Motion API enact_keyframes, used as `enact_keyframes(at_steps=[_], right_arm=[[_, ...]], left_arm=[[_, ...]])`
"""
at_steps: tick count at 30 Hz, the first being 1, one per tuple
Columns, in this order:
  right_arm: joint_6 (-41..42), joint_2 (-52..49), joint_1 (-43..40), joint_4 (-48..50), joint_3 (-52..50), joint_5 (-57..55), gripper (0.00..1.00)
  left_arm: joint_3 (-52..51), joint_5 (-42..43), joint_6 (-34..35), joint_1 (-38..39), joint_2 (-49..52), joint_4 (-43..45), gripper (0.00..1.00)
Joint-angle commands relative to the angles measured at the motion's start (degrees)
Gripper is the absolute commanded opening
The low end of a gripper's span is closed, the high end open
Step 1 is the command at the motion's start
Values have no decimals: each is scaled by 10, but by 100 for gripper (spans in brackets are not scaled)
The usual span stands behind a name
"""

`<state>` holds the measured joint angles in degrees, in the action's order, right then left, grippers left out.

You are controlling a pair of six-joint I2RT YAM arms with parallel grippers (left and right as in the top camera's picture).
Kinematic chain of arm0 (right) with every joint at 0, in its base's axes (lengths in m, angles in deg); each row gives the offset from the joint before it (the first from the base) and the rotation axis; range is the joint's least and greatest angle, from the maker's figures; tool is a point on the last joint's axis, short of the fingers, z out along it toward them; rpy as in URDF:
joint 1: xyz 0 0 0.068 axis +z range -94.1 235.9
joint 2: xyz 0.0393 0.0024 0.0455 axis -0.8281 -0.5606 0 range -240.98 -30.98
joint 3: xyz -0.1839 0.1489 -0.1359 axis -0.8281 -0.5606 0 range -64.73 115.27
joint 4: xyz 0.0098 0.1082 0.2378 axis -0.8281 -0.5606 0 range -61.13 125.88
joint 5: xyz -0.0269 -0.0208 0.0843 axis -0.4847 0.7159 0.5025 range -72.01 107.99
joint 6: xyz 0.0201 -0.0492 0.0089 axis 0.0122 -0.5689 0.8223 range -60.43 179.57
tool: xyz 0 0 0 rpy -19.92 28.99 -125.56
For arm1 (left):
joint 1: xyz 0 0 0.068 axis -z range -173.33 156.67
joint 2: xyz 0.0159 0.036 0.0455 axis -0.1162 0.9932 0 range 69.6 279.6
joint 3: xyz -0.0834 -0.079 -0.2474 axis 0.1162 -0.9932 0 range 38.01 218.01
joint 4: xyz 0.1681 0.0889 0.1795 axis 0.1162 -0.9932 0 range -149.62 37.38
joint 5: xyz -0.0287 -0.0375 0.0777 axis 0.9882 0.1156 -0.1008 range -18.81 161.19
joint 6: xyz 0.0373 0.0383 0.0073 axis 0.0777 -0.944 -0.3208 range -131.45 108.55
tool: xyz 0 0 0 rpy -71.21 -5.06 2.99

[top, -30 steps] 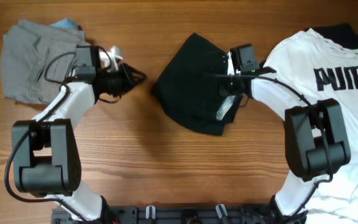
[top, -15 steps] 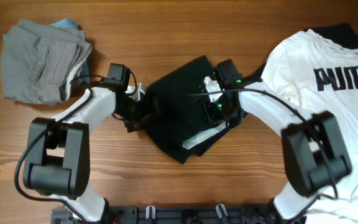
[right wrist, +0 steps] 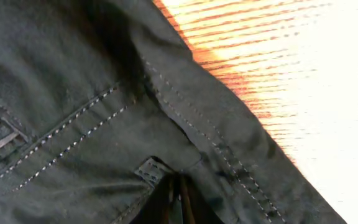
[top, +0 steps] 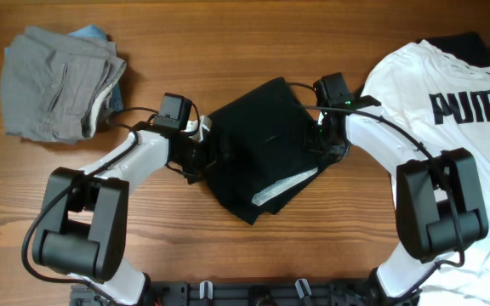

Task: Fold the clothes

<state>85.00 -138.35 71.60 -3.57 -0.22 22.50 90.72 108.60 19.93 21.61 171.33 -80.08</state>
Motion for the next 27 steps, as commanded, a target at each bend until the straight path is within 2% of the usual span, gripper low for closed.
enact_keyframes(at_steps=[1, 6, 10, 11, 15, 16, 17, 20, 22, 25, 27], right_arm=[[16, -91, 1, 2, -12, 7, 6], [15, -106, 1, 13, -12, 7, 5], [10, -106, 1, 14, -12, 9, 4], [10, -106, 1, 14, -12, 9, 4], [11, -106, 1, 14, -12, 9, 4], [11, -106, 1, 14, -12, 9, 4], [8, -103, 1, 12, -12, 9, 4], [-3, -76, 1, -1, -12, 9, 4], [-31, -28, 1, -18, -9, 16, 4], [-44, 53, 1, -26, -9, 19, 4], [-43, 95, 1, -22, -9, 19, 5]], left_arm=[[-23, -43, 27, 7, 27, 26, 100], [-23, -37, 127, 7, 70, 89, 100], [-23, 22, 186, 16, 123, 221, 98], [-23, 22, 185, 25, 132, 247, 90], [-22, 22, 166, 48, 139, 293, 38], [-22, 26, 151, 50, 139, 317, 36], [-22, 61, 92, 51, 137, 348, 28], [-17, 96, 9, 47, 125, 343, 4], [-6, 95, -28, 23, 87, 282, 4], [23, 111, -27, -41, 11, 211, 4], [42, 132, -26, -91, -44, 208, 4]])
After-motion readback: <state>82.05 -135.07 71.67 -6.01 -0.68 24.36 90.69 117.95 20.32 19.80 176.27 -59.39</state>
